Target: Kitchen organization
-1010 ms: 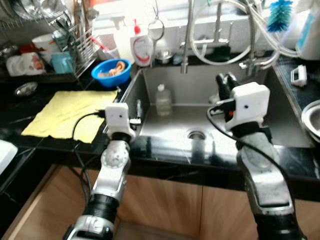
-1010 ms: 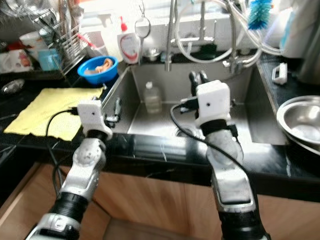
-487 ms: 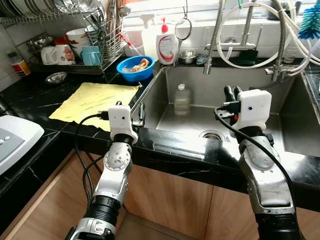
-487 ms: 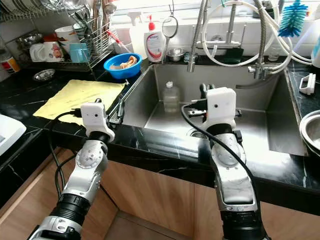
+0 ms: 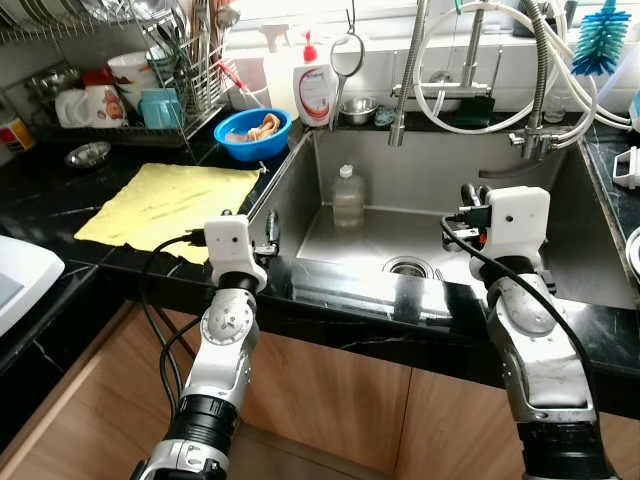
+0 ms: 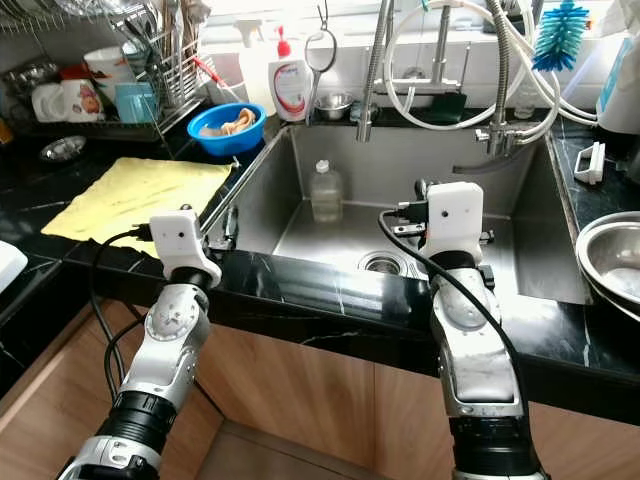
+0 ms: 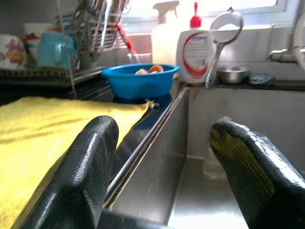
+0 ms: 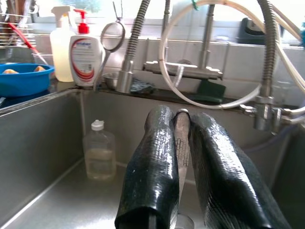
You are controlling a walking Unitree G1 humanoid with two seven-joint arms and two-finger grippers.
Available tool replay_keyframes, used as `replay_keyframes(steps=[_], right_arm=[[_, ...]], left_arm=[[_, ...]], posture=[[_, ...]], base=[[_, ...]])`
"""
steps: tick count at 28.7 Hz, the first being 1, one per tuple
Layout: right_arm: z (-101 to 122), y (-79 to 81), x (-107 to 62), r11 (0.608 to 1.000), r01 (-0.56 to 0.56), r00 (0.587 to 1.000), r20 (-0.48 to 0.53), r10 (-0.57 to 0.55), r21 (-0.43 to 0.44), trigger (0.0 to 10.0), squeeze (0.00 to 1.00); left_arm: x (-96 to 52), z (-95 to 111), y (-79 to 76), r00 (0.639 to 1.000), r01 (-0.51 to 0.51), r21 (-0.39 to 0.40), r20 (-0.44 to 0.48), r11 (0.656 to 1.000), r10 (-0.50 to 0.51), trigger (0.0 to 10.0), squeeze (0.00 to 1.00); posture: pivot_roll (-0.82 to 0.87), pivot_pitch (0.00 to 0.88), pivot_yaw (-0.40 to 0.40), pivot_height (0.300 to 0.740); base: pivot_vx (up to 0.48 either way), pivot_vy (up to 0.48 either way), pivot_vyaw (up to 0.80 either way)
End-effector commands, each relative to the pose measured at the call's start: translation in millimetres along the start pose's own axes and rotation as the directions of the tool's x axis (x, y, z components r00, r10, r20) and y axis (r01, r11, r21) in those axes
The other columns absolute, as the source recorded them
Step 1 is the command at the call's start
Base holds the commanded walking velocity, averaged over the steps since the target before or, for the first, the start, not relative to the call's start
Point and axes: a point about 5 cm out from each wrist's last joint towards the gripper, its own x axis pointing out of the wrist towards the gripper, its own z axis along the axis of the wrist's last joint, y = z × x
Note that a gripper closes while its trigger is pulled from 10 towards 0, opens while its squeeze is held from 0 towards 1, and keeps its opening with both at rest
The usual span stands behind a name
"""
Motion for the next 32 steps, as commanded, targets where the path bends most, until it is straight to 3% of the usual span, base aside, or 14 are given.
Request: replay_keyframes(steps=[1, 7, 8, 9, 13, 14, 15, 16, 25, 29, 32], right_arm=[[3.5, 1.3, 4.1, 1.000, -0.013, 1.000, 0.018, 0.013, 0.006, 10.0, 0.00], [2.9, 4.1, 8.8, 0.999, -0.044, 0.999, 0.021, 0.044, 0.007, 10.0, 0.00], [1.9, 5.3, 8.3, 0.998, -0.064, 0.998, 0.023, 0.064, 0.003, 10.0, 0.07], [-0.6, 5.2, 7.6, 0.998, -0.066, 0.998, 0.016, 0.066, -0.001, 10.0, 1.00], [-6.9, 3.1, 6.9, 0.999, -0.036, 0.999, -0.006, 0.036, 0.001, 10.0, 1.00], [-7.0, 3.0, 7.1, 0.999, -0.033, 0.999, -0.004, 0.033, 0.001, 10.0, 0.29], [-6.9, 3.0, 7.2, 1.000, -0.031, 1.000, -0.003, 0.031, 0.002, 10.0, 0.29], [-7.6, 3.1, 6.4, 1.000, -0.029, 1.000, -0.004, 0.029, -0.006, 10.0, 0.00], [-7.9, 0.0, 4.3, 1.000, -0.015, 1.000, 0.009, 0.016, -0.027, 10.0, 0.00], [6.9, 2.0, 2.2, 0.999, -0.001, 0.995, 0.096, 0.005, -0.041, 10.0, 0.00], [35.2, -0.8, -4.4, 0.999, -0.003, 0.974, 0.228, 0.011, -0.037, 10.0, 0.00]], left_arm=[[0.7, 0.8, 6.7, 1.000, -0.028, 0.004, 0.009, 1.000, 0.028, 10.0, 0.00], [1.6, 1.7, 9.4, 0.999, -0.046, 0.002, 0.019, 0.999, 0.045, 10.0, 0.00], [0.9, 1.7, 8.8, 0.999, -0.047, 0.000, 0.020, 0.999, 0.047, 10.0, 0.00], [0.5, 1.7, 7.9, 0.999, -0.046, 0.000, 0.020, 0.999, 0.046, 10.0, 0.00], [1.4, 2.5, 6.6, 0.999, -0.031, 0.014, 0.023, 0.999, 0.030, 10.0, 0.00], [1.9, 2.7, 7.0, 0.999, -0.030, 0.015, 0.024, 0.999, 0.030, 10.0, 0.00], [2.2, 2.9, 7.3, 0.999, -0.031, 0.015, 0.025, 0.999, 0.030, 10.0, 0.00], [2.4, 2.9, 7.9, 0.999, -0.031, 0.018, 0.025, 0.999, 0.031, 10.0, 0.00], [2.0, 2.8, 7.0, 0.999, -0.027, 0.015, 0.023, 1.000, 0.026, 10.0, 0.00], [3.5, 4.6, 4.0, 1.000, -0.013, 0.016, 0.029, 1.000, 0.012, 10.0, 0.00], [5.0, 7.4, 2.9, 0.999, 0.003, 0.031, 0.041, 1.000, -0.004, 10.0, 0.00]], posture=[[-0.26, 0.000, 0.094, 0.740], [-0.25, 0.000, 0.079, 0.740], [-0.25, 0.000, 0.085, 0.740], [-0.25, 0.000, 0.084, 0.740], [-0.24, 0.000, 0.093, 0.740], [-0.24, 0.000, 0.093, 0.740], [-0.24, 0.000, 0.093, 0.740], [-0.25, 0.000, 0.099, 0.740], [-0.26, 0.000, 0.104, 0.740], [-0.27, 0.000, 0.120, 0.740], [-0.28, 0.000, 0.137, 0.740]], base=[[0.000, 0.000, 0.00], [0.000, 0.000, 0.00], [0.000, 0.000, 0.00], [0.000, 0.000, 0.00], [0.000, 0.000, 0.00], [0.000, 0.000, 0.00], [0.000, 0.000, 0.00], [0.000, 0.000, 0.00], [0.000, 0.000, 0.00], [0.000, 0.000, 0.00], [0.000, 0.000, 0.00]])
